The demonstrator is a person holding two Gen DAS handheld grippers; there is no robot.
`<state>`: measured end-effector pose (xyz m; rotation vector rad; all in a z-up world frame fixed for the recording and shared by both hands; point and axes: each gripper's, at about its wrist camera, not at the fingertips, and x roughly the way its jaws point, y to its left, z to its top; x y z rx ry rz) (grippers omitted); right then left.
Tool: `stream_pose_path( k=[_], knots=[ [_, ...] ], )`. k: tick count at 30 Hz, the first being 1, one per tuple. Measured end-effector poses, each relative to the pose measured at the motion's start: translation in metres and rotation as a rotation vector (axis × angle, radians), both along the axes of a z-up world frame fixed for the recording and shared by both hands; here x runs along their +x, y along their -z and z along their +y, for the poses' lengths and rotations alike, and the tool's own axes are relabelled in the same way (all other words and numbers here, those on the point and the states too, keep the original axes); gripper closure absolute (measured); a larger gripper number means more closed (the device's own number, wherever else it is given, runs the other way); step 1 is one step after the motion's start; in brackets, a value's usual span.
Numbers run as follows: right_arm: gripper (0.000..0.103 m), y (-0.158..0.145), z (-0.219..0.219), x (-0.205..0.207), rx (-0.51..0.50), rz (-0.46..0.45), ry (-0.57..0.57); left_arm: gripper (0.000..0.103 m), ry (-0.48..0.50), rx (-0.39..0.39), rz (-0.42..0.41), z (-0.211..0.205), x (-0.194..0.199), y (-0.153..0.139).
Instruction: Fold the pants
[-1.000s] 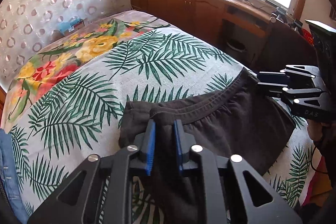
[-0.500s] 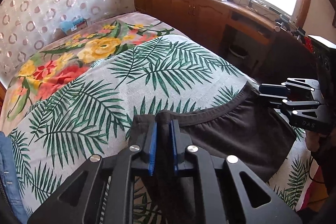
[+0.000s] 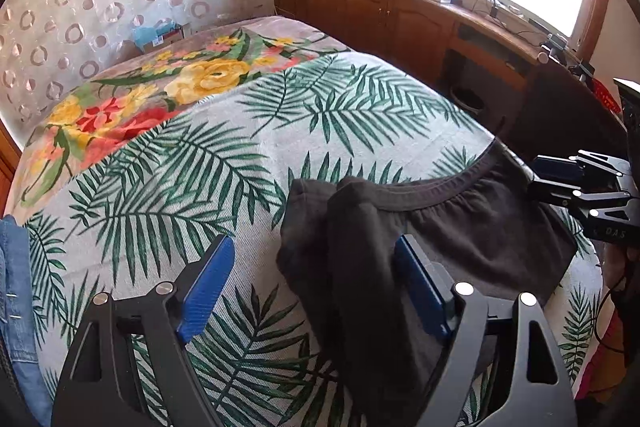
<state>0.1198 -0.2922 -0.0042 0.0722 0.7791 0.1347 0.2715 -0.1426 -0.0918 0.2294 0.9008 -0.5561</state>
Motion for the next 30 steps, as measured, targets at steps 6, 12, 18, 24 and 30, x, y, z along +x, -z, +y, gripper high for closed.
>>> stream_pose_path(
  k=[6, 12, 18, 24, 30],
  knots=[
    [0.053, 0.004, -0.004, 0.006, 0.017, 0.036, 0.012, 0.020, -0.003, -0.005, 0.041, -0.001, 0.004, 0.016],
    [0.053, 0.004, -0.001, 0.016, 0.006, 0.041, 0.006, 0.016, -0.004, -0.035, 0.020, 0.000, 0.003, 0.020],
    [0.053, 0.005, 0.002, 0.020, -0.009, 0.039, -0.004, 0.015, 0.000, -0.037, 0.009, -0.001, 0.001, 0.021],
    [0.059, 0.006, 0.001, 0.019, -0.004, 0.035, -0.016, 0.046, 0.037, -0.075, 0.058, -0.005, 0.002, 0.015],
    [0.087, 0.005, 0.007, 0.022, -0.006, 0.033, -0.074, 0.077, 0.072, -0.082, 0.048, -0.011, -0.005, 0.012]
  ],
)
